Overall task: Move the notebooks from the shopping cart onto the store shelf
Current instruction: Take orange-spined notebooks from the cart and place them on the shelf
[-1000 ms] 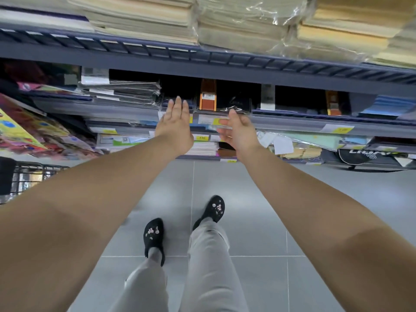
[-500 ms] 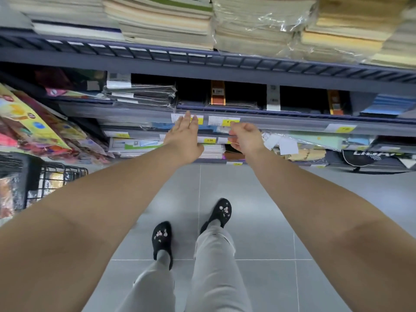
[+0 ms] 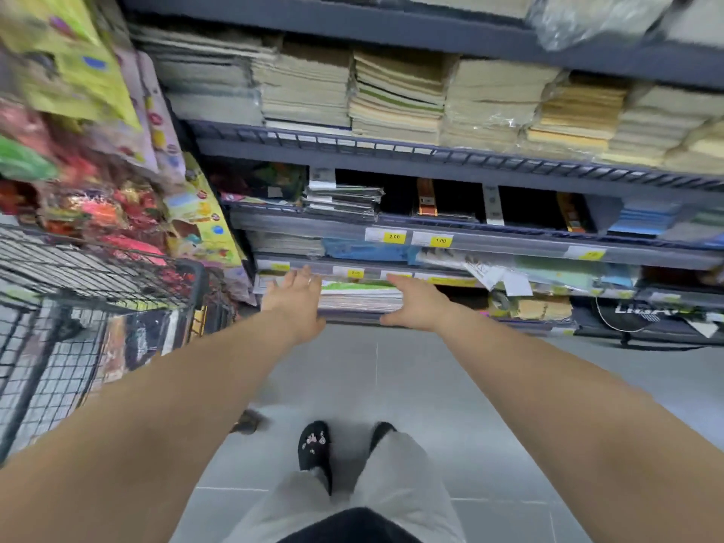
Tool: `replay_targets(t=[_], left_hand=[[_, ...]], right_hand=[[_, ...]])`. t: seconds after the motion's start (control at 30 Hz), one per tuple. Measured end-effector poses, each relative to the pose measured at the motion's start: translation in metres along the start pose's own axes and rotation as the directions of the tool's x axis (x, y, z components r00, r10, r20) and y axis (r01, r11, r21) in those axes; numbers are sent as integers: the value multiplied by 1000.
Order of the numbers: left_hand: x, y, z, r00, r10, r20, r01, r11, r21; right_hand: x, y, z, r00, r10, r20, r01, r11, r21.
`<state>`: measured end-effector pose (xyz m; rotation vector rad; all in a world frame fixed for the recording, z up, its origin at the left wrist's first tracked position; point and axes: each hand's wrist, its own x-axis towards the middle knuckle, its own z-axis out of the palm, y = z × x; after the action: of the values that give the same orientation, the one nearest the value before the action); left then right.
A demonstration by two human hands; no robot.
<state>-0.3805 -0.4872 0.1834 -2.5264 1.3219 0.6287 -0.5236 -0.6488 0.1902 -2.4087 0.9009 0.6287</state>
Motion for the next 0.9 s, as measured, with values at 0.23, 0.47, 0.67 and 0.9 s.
replay_targets(t=[0.23, 0.47, 0.67, 0.9], left_hand=[[-86, -52, 40, 965, -231, -126, 210, 964, -161], [-187, -72, 107, 881, -467, -73, 435, 861, -263], [-257, -119, 135, 795, -599, -92, 532, 763, -368], [-286, -204, 157, 784, -610, -118, 524, 752, -400]], right_hand=[[-24, -67, 40, 965, -249, -80, 219, 938, -270], [-46, -122, 97, 901, -435, -5, 402, 838, -369], [-64, -183, 132, 874, -481, 68, 468, 796, -384], [-62, -273, 160, 837, -547, -11, 500, 773, -390]])
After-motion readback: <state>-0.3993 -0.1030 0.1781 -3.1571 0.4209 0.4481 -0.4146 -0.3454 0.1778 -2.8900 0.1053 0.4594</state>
